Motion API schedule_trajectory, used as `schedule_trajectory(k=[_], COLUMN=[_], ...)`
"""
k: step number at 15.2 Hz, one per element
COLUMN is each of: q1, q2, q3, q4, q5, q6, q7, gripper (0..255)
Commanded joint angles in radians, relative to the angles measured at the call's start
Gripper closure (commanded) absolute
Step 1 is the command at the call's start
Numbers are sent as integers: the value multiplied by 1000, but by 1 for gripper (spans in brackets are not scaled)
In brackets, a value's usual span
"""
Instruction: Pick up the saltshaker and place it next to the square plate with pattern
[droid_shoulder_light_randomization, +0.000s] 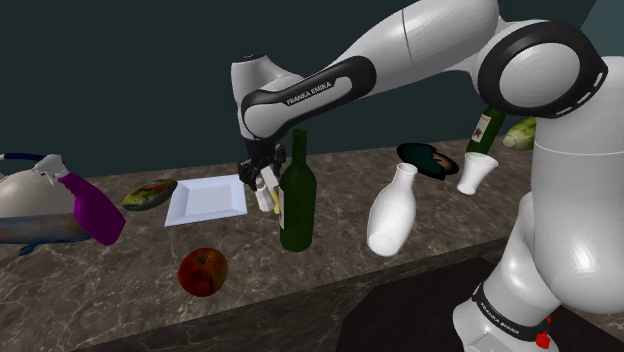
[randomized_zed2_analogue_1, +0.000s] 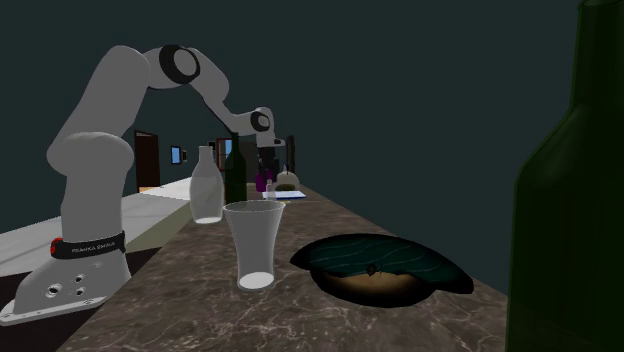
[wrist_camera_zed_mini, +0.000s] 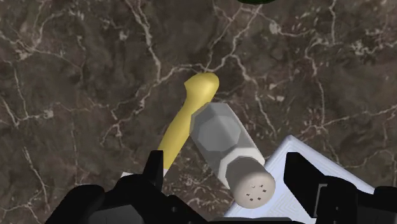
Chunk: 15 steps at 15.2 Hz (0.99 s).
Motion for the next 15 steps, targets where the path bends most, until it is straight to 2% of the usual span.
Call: schedule_trajectory(k=[1,3,7,15], q1=[0,0,6,6], q2=[0,0,-38,-38], q3=[0,0,4,4], q4=[0,0,73,73], q5=[0,0,5,5], q6=[0,0,-112,-112], q7=[0,0,-3,-3], gripper=[0,0,0,0])
